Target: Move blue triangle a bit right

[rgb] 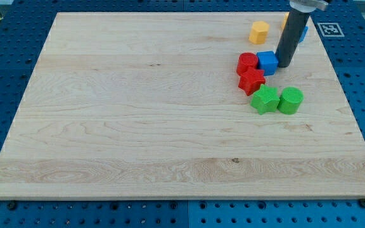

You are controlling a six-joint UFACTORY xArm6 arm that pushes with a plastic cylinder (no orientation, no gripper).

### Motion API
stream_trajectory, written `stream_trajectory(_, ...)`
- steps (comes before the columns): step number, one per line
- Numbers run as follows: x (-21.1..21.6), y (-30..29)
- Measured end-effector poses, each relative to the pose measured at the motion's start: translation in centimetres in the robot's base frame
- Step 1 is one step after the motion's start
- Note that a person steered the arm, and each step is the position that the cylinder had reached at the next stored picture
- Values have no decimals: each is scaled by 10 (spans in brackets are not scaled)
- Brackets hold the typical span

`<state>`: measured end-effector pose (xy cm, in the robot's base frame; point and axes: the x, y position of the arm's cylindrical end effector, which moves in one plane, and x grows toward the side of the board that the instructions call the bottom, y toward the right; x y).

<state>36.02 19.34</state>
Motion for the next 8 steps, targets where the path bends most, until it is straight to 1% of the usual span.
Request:
stream_trajectory(1,0,-12)
stream_trajectory(2,-9,-10)
stream_trajectory(3,-34,16)
stream_trajectory(5,-96,11)
stream_trajectory(6,-104,20)
stream_trajectory(8,-85,34)
